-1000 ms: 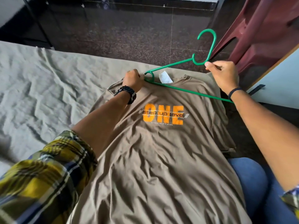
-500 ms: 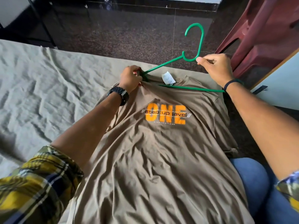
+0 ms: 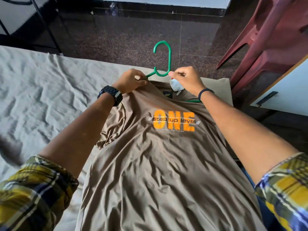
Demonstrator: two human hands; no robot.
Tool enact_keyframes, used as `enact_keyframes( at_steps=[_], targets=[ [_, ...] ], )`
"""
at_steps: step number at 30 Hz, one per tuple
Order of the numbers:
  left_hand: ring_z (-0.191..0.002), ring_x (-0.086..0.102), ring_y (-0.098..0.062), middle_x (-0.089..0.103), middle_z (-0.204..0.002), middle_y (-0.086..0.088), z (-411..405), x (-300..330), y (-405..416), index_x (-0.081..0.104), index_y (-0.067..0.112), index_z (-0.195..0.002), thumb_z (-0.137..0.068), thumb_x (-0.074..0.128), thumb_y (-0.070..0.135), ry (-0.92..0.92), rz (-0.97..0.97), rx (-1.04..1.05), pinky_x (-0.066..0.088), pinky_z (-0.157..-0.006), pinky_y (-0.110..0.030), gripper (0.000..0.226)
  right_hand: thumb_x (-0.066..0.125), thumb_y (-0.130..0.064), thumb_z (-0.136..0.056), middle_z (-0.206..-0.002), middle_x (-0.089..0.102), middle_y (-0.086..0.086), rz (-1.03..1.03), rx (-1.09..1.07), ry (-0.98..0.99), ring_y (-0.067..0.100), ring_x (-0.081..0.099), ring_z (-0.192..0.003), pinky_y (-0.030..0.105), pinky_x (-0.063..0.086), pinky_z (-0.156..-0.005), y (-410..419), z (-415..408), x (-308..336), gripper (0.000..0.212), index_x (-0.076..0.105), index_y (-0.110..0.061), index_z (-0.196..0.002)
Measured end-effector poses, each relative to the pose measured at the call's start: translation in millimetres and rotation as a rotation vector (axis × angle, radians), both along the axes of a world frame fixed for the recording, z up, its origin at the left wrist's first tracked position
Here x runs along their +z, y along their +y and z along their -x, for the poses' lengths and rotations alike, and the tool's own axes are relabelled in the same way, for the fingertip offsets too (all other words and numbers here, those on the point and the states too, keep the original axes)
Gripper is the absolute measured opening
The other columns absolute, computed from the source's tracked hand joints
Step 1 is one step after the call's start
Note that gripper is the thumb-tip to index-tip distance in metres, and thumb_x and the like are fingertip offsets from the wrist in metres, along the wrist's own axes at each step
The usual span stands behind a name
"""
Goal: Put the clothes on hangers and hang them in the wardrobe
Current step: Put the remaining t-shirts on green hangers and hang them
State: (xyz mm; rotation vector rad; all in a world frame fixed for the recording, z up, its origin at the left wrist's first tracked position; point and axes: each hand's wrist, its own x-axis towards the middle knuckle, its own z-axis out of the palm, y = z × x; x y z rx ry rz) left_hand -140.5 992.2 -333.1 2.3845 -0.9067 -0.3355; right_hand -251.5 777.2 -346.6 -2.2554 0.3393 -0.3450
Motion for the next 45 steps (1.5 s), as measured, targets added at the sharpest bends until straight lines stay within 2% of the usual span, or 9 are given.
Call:
enact_keyframes(
  at_steps=[7,10,13,20,24,26,31,40,45],
  targets=[
    [-0.083,0.055,-0.024,0.067,-0.096,-0.019,-0.8,-2.2,5.5,0.07,0.001,-0.101,-0.091,0.061,0.015,-0.051,-0.002,0.03,0.036,-0.07,-0.026,0.019,0.06,-0.017,-0.089,-0.091,0.058,0.004,0.1,-0.021,0.058,0.012,0.052,-0.079,0.025,0.043,-0.075,-2.4,-3.8,3.1,0.017,0.068,-0.01,-0.102],
    [-0.083,0.053,-0.019,0.067,-0.099,-0.016,0.7,-6.4,5.6,0.071,0.005,-0.102,-0.09,0.062,0.013,-0.035,0.013,0.105,0.036,-0.071,-0.024,0.016,0.047,0.004,-0.08,-0.094,0.062,0.013,0.113,-0.299,-0.074,0.02,0.057,-0.081,0.028,0.046,-0.076,-27.9,15.3,-3.8,0.026,0.068,-0.007,-0.091],
    [-0.082,0.054,-0.016,0.069,-0.099,-0.013,2.5,-7.4,4.8,0.071,0.008,-0.102,-0.089,0.062,0.012,-0.003,0.018,0.177,0.037,-0.071,-0.022,0.016,0.04,0.009,-0.073,-0.079,0.069,0.014,0.11,-0.316,-0.032,0.004,0.052,-0.059,0.017,0.035,-0.058,-39.5,38.6,-6.0,0.034,0.072,-0.005,-0.073],
    [-0.079,0.053,-0.017,0.069,-0.096,-0.015,2.9,-6.9,11.2,0.072,0.011,-0.102,-0.087,0.063,0.017,0.06,0.078,0.382,0.041,-0.071,-0.025,0.018,0.046,0.004,-0.083,-0.072,0.066,0.002,0.187,-0.01,0.259,0.014,0.049,-0.056,0.01,0.037,-0.056,-26.1,55.8,-23.6,0.037,0.076,-0.012,-0.096],
    [-0.088,0.062,-0.029,0.07,-0.098,-0.016,5.9,-2.5,16.2,0.072,0.012,-0.102,-0.086,0.066,0.016,0.072,0.086,0.407,0.049,-0.08,-0.031,0.018,0.041,-0.004,-0.087,-0.12,0.065,0.008,0.346,0.136,0.379,0.024,0.057,-0.083,0.029,0.046,-0.081,-18.5,49.4,-22.9,0.047,0.065,-0.024,-0.122],
    [-0.098,0.063,-0.033,0.07,-0.099,-0.018,7.0,0.0,17.5,0.072,0.012,-0.104,-0.085,0.066,0.014,0.069,0.086,0.409,0.051,-0.086,-0.036,0.02,0.041,-0.007,-0.09,-0.123,0.063,0.011,0.36,0.17,0.436,0.026,0.054,-0.094,0.031,0.044,-0.086,-16.1,48.7,-19.5,0.045,0.061,-0.026,-0.126],
    [-0.102,0.063,-0.03,0.069,-0.106,-0.015,12.9,5.6,19.1,0.067,0.013,-0.117,-0.085,0.064,0.008,0.047,0.097,0.406,0.05,-0.09,-0.035,0.032,0.04,-0.031,-0.093,-0.112,0.062,0.02,0.441,-0.06,0.508,0.035,0.052,-0.106,0.037,0.043,-0.086,-20.1,47.4,-13.8,0.028,0.063,-0.017,-0.085],
    [-0.078,0.059,-0.027,0.068,-0.112,-0.012,21.5,11.2,17.0,0.068,0.011,-0.116,-0.091,0.056,0.005,-0.059,0.139,0.311,0.044,-0.068,-0.028,0.028,0.056,-0.014,-0.082,-0.113,0.063,0.024,0.224,-0.441,0.455,0.034,0.062,-0.103,0.038,0.053,-0.087,-31.5,37.3,4.0,0.028,0.066,0.0,-0.105],
    [-0.096,0.06,-0.029,0.068,-0.109,-0.015,23.7,17.8,14.0,0.068,0.01,-0.115,-0.091,0.055,0.002,-0.114,0.112,0.205,0.037,-0.076,-0.021,0.029,0.051,-0.007,-0.088,-0.13,0.049,0.024,0.219,-0.493,0.464,0.037,0.056,-0.113,0.042,0.05,-0.095,-37.8,33.2,16.9,0.029,0.06,0.003,-0.115]
  ],
)
